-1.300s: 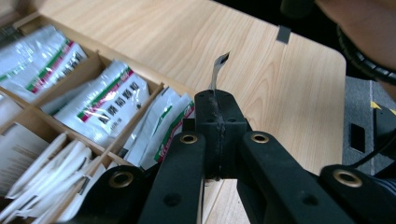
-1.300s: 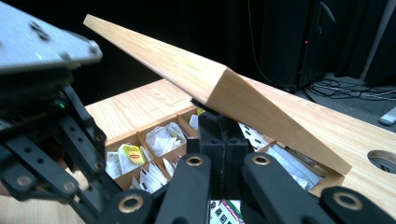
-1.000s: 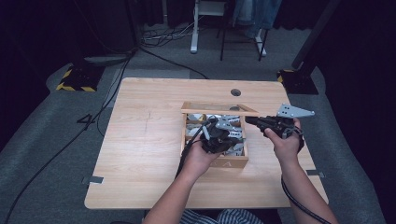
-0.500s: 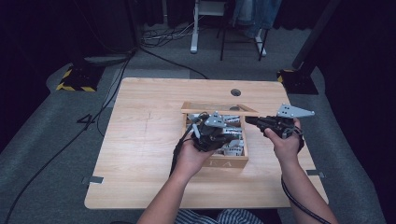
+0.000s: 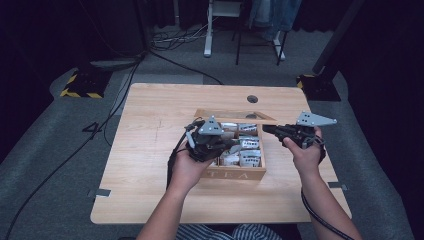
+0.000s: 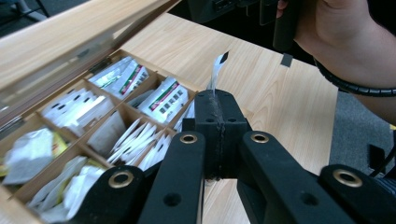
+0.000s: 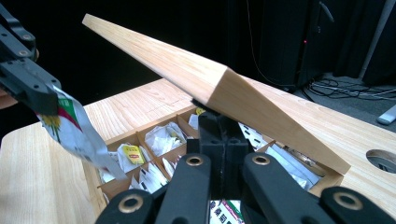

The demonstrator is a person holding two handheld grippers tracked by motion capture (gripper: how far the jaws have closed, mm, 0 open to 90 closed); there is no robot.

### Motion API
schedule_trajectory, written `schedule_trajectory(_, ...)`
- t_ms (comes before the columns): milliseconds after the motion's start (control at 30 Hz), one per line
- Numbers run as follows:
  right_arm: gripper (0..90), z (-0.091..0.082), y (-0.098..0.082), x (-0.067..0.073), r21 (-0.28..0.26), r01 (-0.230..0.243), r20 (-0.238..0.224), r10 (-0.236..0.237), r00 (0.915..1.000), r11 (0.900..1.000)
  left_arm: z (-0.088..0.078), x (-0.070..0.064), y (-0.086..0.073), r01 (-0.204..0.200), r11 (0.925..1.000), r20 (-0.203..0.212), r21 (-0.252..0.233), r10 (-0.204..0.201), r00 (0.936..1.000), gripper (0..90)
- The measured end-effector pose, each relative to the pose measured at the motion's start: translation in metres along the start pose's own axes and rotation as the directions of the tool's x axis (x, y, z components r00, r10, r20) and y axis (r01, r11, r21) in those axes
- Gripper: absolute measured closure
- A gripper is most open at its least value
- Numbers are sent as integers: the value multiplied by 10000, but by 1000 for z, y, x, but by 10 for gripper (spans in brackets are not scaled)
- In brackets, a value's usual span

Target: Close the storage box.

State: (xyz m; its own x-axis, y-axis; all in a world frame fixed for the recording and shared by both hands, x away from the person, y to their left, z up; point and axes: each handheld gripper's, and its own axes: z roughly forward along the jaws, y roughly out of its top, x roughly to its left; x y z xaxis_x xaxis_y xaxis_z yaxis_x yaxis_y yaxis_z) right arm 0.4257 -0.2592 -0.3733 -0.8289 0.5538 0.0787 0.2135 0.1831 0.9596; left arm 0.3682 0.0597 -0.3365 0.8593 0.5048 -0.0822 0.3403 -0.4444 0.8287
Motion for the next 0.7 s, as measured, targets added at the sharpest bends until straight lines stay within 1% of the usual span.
schedule_trajectory(133,900,0,0,0,1,3,-7,-3,10000,10000,-11,5,-7,87,10000,-248,20,-86,9997,898)
schedule_trajectory(167,900,0,0,0,-7,8,-8,-8,10000,10000,-14,7,-9,220,9997,-293,-55,-222,9993,898)
schedule_trajectory(233,900,0,0,0,13,-12,-11,13,10000,10000,-21,11,-14,281,9996,-445,-49,-283,9986,898)
schedule_trajectory(267,900,0,0,0,5,-5,-12,5,10000,10000,-24,12,-15,241,9997,-567,-31,-242,9981,897)
schedule_trajectory(300,900,0,0,0,9,-8,-7,8,10000,10000,-26,13,-17,368,9993,-610,-51,-371,9974,898)
schedule_trajectory(367,900,0,0,0,15,-6,-11,6,10000,10000,-32,16,-21,431,9991,-739,-45,-433,9963,897)
schedule_trajectory(400,900,0,0,0,17,-8,-13,8,10000,10000,-34,17,-23,524,9986,-816,-68,-528,9953,897)
schedule_trajectory(433,900,0,0,0,17,-9,-12,9,10000,10000,-37,19,-24,487,9988,-972,-105,-495,9940,897)
schedule_trajectory(467,900,0,0,0,16,-14,-18,14,10000,10000,-40,21,-26,565,9983,-1001,-135,-576,9933,897)
schedule_trajectory(500,900,0,0,0,20,-4,-25,4,10000,10000,-42,22,-28,664,9976,-1049,-171,-678,9922,897)
schedule_trajectory(600,900,0,0,0,16,-16,-19,16,10000,10000,-48,27,-34,808,9965,-1470,-203,-829,9857,897)
schedule_trajectory(633,900,0,0,0,24,-3,-22,3,10000,10000,-50,29,-36,904,9957,-1553,-217,-927,9835,897)
schedule_trajectory(700,900,0,0,0,27,-14,-27,14,10000,10000,-54,34,-41,980,9951,-1852,-109,-983,9778,897)
